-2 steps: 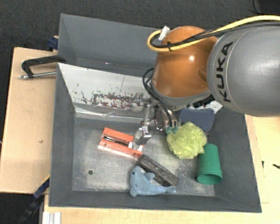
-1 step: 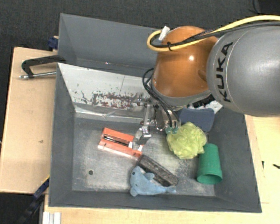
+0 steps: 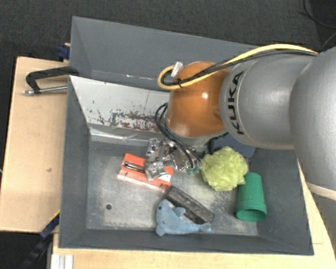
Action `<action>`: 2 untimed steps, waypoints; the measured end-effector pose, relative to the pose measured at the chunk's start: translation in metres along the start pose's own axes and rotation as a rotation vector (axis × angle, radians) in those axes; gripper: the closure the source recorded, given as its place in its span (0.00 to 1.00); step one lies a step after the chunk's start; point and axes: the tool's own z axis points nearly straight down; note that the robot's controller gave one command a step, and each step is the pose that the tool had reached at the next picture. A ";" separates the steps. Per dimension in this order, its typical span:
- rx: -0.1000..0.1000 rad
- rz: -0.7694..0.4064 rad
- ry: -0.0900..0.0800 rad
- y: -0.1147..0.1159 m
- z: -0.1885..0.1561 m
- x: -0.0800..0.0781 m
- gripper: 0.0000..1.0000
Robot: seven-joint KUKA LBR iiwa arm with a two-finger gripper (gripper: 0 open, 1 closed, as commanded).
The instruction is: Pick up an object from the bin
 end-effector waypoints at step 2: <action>-0.001 -0.002 -0.020 0.002 0.013 0.001 0.00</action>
Offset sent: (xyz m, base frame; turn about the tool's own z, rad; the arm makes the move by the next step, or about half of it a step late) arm 0.0000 0.0000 0.0000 0.0000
